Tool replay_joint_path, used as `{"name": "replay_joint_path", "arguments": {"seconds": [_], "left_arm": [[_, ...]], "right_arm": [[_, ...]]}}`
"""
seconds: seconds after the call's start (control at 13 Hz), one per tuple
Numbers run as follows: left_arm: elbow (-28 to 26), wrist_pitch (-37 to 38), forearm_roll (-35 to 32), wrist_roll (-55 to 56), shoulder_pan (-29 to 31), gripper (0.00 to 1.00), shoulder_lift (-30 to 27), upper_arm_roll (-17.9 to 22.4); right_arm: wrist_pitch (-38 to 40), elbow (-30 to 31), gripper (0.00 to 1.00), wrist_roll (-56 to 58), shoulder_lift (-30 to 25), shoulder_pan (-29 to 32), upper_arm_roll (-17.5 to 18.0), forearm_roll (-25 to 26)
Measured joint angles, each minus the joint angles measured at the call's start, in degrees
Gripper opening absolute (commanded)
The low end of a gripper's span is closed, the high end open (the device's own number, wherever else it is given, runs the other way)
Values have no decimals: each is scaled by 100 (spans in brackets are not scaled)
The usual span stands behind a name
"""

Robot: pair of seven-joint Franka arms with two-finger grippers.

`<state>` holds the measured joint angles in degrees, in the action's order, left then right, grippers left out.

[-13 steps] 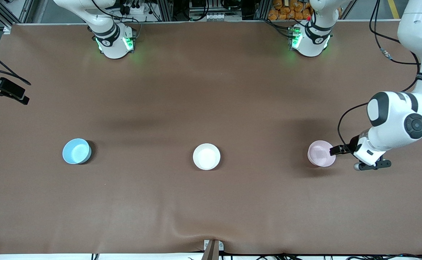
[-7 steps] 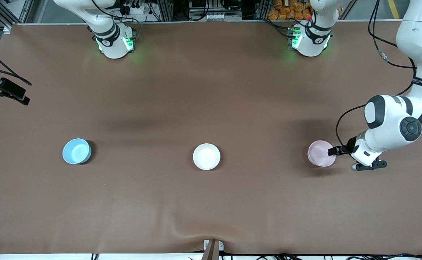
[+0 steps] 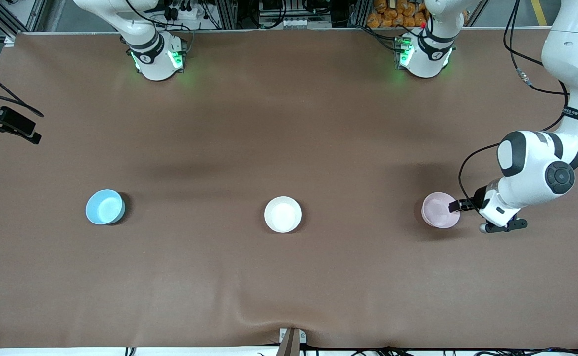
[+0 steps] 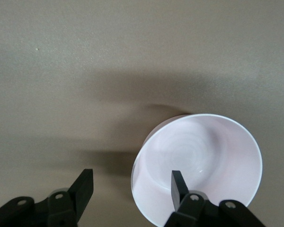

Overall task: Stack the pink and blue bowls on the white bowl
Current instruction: 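Close the left gripper on the pink bowl's rim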

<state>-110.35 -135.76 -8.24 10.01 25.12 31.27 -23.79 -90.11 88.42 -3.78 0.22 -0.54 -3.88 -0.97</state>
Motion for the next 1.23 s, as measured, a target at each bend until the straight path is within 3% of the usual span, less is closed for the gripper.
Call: {"name": "replay_joint_path", "arguments": {"seconds": [0.15, 0.31, 0.38, 1.23], "left_arm": [[-8, -32, 0, 0, 1, 38, 70, 0], [-10, -63, 0, 0, 5, 6, 146, 0], [-10, -77, 0, 0, 6, 0, 173, 0], [83, -77, -6, -15, 6, 0, -28, -177]], "right_arm": [[0, 6, 100, 0, 1, 0, -2, 0], [0, 7, 100, 0, 1, 0, -4, 0], [1, 10, 100, 0, 1, 0, -4, 0], [7, 41, 100, -1, 1, 20, -58, 0]]}}
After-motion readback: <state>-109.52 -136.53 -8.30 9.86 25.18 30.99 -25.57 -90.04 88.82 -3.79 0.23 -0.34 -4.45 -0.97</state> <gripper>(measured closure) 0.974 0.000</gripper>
